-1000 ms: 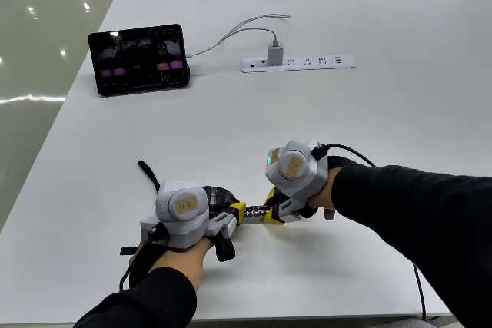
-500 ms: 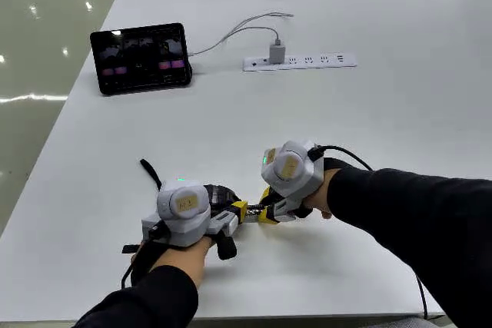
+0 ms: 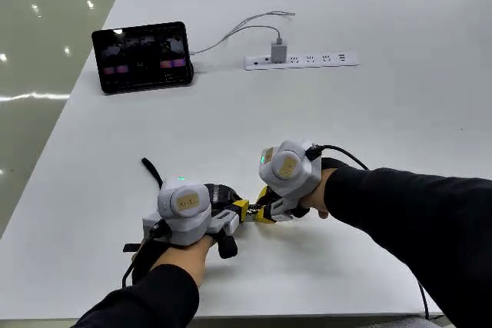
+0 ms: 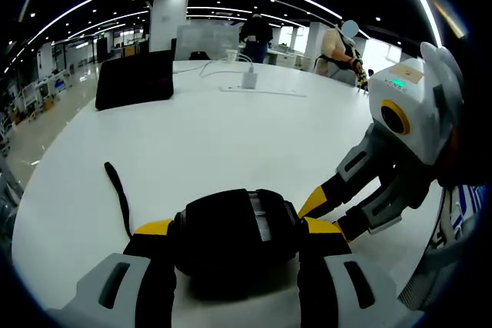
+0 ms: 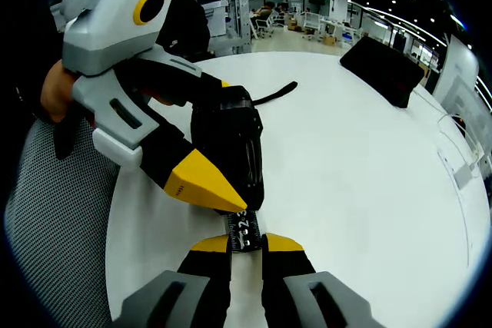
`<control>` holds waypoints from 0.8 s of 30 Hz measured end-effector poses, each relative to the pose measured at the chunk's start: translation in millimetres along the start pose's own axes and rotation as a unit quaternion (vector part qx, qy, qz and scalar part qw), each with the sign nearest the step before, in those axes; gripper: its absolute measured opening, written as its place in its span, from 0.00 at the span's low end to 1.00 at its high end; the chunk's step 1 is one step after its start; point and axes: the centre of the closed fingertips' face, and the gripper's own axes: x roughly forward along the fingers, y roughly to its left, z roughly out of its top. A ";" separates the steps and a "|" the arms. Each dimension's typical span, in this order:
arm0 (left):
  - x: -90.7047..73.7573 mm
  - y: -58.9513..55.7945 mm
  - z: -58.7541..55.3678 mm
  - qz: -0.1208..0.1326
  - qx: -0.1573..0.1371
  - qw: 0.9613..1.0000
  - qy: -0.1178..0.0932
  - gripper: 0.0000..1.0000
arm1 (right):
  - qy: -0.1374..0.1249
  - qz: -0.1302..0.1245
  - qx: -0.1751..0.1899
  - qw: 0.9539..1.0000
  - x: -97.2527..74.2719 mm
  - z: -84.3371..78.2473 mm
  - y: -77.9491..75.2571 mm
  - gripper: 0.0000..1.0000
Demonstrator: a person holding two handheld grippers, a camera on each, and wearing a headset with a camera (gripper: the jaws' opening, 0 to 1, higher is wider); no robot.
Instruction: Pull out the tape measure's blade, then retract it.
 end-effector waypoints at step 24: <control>1.6 1.1 -0.6 -0.001 -0.001 1.000 -0.001 0.59 | -0.016 0.013 -0.007 1.000 3.9 6.5 2.2 0.11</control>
